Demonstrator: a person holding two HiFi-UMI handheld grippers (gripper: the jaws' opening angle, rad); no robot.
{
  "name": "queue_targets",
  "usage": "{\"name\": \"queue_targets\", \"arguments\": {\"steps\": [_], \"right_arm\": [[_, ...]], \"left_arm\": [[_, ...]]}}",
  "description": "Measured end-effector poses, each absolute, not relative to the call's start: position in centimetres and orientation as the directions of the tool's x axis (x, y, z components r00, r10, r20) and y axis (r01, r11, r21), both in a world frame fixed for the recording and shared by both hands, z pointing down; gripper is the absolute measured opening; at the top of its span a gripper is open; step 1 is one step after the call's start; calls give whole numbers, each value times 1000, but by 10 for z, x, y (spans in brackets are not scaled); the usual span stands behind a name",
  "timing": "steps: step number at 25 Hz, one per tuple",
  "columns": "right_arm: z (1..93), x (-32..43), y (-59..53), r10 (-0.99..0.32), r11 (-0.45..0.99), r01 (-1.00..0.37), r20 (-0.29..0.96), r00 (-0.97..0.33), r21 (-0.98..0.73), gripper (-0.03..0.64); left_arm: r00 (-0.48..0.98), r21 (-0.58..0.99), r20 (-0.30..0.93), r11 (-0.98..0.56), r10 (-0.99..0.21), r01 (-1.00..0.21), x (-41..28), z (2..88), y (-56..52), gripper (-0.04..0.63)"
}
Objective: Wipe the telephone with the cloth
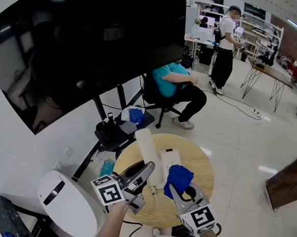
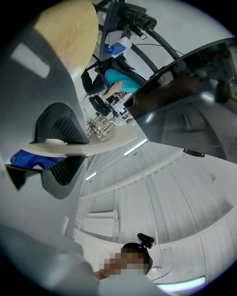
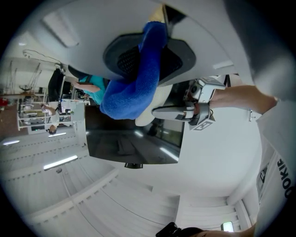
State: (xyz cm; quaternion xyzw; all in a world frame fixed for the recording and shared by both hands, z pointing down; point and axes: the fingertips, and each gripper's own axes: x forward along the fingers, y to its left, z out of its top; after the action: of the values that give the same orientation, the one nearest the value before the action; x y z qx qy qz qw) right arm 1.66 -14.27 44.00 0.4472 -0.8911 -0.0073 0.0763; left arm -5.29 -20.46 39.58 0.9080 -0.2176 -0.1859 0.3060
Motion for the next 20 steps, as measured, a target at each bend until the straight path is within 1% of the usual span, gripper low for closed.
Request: {"name": "queue_targets", "arguments": {"steps": [4, 10, 20], "right_arm": [[444, 25, -154, -816, 574, -816, 127, -564, 62, 60], [430, 25, -159, -816, 575, -818, 76, -573, 16, 60], [415, 26, -170, -816, 577, -816, 33, -577, -33, 60]], "left_arm": [[852, 626, -208, -734, -481, -261, -46, 394, -199, 81], [876, 635, -197, -739, -440, -228, -28, 403, -187, 81], [903, 643, -166, -738, -396, -205, -14, 418, -173, 81]]}}
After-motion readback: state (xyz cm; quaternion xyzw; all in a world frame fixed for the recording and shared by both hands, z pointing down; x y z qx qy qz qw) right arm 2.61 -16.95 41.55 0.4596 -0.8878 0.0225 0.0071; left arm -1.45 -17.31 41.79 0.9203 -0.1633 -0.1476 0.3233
